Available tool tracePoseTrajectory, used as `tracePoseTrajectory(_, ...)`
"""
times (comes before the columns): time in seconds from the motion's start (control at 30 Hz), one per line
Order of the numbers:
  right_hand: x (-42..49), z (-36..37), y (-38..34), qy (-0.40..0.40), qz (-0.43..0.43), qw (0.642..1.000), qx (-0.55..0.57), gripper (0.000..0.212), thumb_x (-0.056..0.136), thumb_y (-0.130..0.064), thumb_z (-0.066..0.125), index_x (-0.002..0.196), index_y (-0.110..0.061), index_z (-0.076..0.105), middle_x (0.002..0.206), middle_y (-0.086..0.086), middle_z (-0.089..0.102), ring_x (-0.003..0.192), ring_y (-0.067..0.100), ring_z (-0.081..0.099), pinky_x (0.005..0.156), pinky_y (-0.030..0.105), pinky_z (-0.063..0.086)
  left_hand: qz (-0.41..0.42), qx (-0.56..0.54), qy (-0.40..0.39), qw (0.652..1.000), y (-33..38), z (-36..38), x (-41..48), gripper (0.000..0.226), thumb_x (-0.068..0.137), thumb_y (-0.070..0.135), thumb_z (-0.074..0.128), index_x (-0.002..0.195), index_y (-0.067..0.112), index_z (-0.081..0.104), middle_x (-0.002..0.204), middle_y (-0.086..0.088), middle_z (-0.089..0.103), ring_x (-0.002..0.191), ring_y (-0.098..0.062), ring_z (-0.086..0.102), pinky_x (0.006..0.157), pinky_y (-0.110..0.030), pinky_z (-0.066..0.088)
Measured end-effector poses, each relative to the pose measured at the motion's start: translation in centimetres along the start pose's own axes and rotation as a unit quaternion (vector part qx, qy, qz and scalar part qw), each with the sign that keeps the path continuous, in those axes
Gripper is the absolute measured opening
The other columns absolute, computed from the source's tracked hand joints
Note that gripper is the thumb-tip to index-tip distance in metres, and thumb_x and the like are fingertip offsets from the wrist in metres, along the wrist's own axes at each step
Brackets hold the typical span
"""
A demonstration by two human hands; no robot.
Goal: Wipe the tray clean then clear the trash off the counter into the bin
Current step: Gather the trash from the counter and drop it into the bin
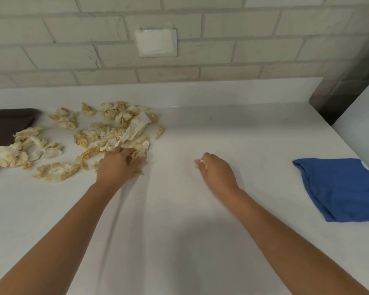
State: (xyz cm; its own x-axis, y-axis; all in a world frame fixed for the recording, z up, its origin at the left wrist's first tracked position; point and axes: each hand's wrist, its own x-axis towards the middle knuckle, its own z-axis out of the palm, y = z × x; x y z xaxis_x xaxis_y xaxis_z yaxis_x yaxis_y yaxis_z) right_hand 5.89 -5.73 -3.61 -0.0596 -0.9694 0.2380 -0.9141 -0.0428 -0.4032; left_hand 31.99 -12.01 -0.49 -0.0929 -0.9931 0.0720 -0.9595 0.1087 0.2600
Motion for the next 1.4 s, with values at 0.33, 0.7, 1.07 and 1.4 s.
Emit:
tracePoseTrajectory(0.33,18.5,1.4,3.5,0.019,0.091,0.995,0.042,0.031,0.097,-0.027,0.046,0.112,-0.002,0.054,0.115,0.021,0.053,0.107,0.036,0.050,0.087,0.038,0.039,0.021,-0.021,0.104,0.994,-3.1,-0.4,4.1,0.071,0.074,0.072,0.051,0.114,0.014,0.066,0.117,-0.017,0.058,0.113,-0.037,0.048,0.094,-0.051,0.041)
tracePoseTrajectory(0.7,17.6,5.6,0.8,-0.030,-0.046,0.993,-0.105,0.035,0.098,-0.034,0.041,0.104,-0.002,0.054,0.097,0.019,0.061,0.088,0.036,0.059,0.064,0.033,0.033,0.031,0.028,0.079,0.996,-3.8,2.1,4.5,0.044,0.084,0.052,0.047,0.098,0.020,0.073,0.116,-0.011,0.062,0.111,-0.034,0.055,0.094,-0.051,0.038)
tracePoseTrajectory(1.07,16.8,6.5,-6.7,-0.111,-0.009,0.990,0.089,0.052,0.090,-0.043,0.056,0.130,-0.012,0.049,0.123,0.013,0.057,0.112,0.030,0.054,0.089,0.035,0.042,0.134,0.020,0.044,0.990,-2.3,2.2,2.6,0.046,0.083,0.047,0.045,0.112,0.019,0.065,0.098,0.002,0.065,0.092,-0.025,0.062,0.082,-0.043,0.044)
tracePoseTrajectory(1.4,15.8,8.7,-7.3,-0.032,-0.012,0.999,0.028,0.034,0.093,-0.035,0.054,0.103,-0.002,0.060,0.103,0.016,0.057,0.092,0.032,0.055,0.074,0.034,0.039,-0.108,-0.450,0.099,0.881,-4.4,-5.5,4.4,0.019,0.094,0.017,0.042,0.097,0.028,0.057,0.074,0.005,0.053,0.063,-0.008,0.046,0.060,-0.021,0.040)
